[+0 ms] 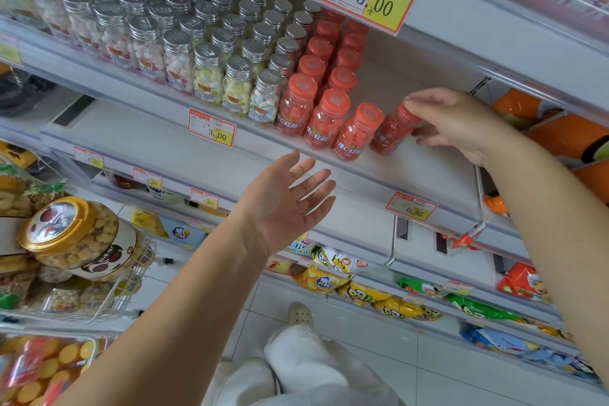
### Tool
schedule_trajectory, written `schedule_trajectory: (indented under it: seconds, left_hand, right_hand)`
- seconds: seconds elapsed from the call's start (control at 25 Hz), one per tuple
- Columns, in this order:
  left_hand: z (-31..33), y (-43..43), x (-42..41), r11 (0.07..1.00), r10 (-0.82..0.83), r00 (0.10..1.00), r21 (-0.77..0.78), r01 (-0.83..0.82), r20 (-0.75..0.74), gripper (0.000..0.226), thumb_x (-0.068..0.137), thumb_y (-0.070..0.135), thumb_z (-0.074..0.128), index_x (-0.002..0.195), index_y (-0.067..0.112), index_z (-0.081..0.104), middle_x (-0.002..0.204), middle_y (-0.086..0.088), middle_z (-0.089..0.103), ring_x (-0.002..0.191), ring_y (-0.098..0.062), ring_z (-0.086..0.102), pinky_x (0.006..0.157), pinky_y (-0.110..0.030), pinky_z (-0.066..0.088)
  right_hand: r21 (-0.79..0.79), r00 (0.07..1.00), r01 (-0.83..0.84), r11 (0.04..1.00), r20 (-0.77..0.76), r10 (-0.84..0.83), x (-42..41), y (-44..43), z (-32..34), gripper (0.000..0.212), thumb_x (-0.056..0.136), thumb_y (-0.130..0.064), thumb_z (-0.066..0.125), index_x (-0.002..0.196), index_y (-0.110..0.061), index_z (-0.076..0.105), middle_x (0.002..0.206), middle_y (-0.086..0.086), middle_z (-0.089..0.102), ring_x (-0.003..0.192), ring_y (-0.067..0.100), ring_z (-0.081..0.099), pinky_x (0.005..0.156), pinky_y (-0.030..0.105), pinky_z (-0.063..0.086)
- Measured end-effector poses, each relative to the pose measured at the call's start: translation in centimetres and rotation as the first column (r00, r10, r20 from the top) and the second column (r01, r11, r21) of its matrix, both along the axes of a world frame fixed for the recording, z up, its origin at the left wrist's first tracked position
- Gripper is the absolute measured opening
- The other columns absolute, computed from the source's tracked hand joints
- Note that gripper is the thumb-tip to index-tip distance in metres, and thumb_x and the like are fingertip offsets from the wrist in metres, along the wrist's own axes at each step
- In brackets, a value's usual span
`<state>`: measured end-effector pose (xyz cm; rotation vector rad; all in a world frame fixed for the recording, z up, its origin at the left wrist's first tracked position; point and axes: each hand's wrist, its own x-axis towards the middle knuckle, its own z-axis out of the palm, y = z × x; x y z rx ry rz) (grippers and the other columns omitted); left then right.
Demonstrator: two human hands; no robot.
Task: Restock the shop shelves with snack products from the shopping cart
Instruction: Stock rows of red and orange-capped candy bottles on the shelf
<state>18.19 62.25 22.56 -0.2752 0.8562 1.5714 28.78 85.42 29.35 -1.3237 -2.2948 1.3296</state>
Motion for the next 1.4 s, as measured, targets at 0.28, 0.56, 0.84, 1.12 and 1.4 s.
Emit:
schedule_trajectory:
  seconds: [0.28, 0.56, 0.84, 1.12, 1.4]
  left_hand:
    - [0.4, -0.1, -0.4, 1.000, 0.010, 1.000, 0.001, -0.010, -0.003, 0.033, 0.101, 0.037, 0.053, 0.121, 0.014, 0.064, 0.123, -0.010, 0.069, 0.106, -0.024, 0.067, 0.083, -0.036, 0.056]
    - [0.3, -0.6, -0.5, 1.000, 0.022, 1.000, -0.007, -0.022, 0.001, 0.031, 0.100, 0.037, 0.054, 0.118, 0.014, 0.064, 0.122, -0.010, 0.069, 0.103, -0.025, 0.068, 0.080, -0.036, 0.056]
    - [0.1, -2.9, -0.8, 1.000, 0.026, 0.999, -0.005, -0.026, 0.027, 0.030, 0.100, 0.036, 0.054, 0.117, 0.014, 0.064, 0.127, -0.010, 0.067, 0.105, -0.026, 0.067, 0.083, -0.037, 0.056]
    - [-3.4, -9.9, -3.2, 0.981, 0.188, 0.979, -0.065, -0.184, 0.079, 0.032, 0.101, 0.036, 0.052, 0.119, 0.012, 0.063, 0.119, -0.008, 0.068, 0.104, -0.026, 0.066, 0.085, -0.036, 0.054]
    - [-11.8, -27.2, -3.5, 0.680, 0.679, 0.730, -0.444, -0.584, 0.081, 0.027, 0.103, 0.032, 0.049, 0.121, 0.015, 0.058, 0.120, -0.009, 0.063, 0.100, -0.023, 0.063, 0.088, -0.036, 0.051]
  right_hand:
    - [-0.179, 0.986, -0.014, 0.984, -0.163, -0.016, -2.0, -0.1, -0.4, 0.030, 0.096, -0.016, 0.058, 0.126, -0.015, 0.059, 0.093, 0.002, 0.064, 0.077, 0.013, 0.060, 0.074, 0.027, 0.054]
    - [-0.221, 0.972, 0.010, 0.975, -0.227, -0.061, -4.5, -0.8, -1.1, 0.010, 0.099, -0.021, 0.054, 0.103, -0.022, 0.063, 0.087, 0.003, 0.065, 0.074, 0.017, 0.061, 0.078, 0.036, 0.053]
    - [-0.148, 0.968, 0.122, 0.981, -0.200, -0.151, -5.1, -2.6, -1.3, 0.017, 0.100, -0.032, 0.052, 0.096, -0.021, 0.063, 0.090, -0.001, 0.067, 0.076, 0.013, 0.062, 0.075, 0.031, 0.054]
    - [0.604, 0.857, 0.223, 0.765, -0.495, 0.142, -3.0, -13.9, -3.1, 0.019, 0.097, -0.015, 0.046, 0.109, -0.020, 0.061, 0.109, 0.001, 0.057, 0.099, 0.011, 0.054, 0.086, 0.015, 0.039]
    - [0.135, 0.849, -0.468, 0.873, -0.203, 0.487, -8.4, -28.1, -14.4, 0.018, 0.095, -0.009, 0.054, 0.105, -0.022, 0.059, 0.104, 0.002, 0.064, 0.086, -0.003, 0.057, 0.079, 0.004, 0.039]
